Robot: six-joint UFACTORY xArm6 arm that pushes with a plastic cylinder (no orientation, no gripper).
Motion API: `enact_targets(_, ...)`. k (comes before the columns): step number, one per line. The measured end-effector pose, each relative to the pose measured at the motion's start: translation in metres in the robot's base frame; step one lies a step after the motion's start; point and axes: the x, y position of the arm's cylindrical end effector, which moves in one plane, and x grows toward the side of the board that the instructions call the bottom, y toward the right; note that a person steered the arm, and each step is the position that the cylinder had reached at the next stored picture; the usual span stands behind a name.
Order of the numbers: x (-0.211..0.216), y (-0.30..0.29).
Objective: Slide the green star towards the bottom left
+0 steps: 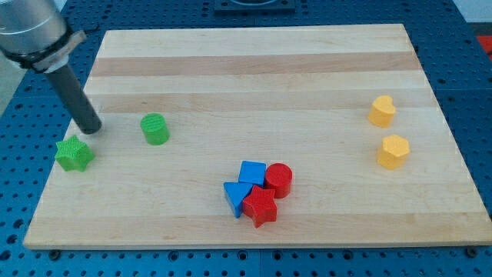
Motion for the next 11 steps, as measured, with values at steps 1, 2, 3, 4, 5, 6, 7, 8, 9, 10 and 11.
enact_targets(1, 0.005, 0.035)
enact_targets(2, 0.013, 0.033)
enact_targets(3, 0.032, 0.028)
enact_targets(4, 0.036, 0.023)
enact_targets(5, 0.033, 0.019)
enact_targets(6, 0.017, 0.018)
enact_targets(7, 0.011, 0.001)
enact_targets(8, 0.020, -0.011)
enact_targets(9, 0.040, -0.011)
enact_targets(10, 0.058, -0.011)
enact_targets(11, 0.064, -0.011)
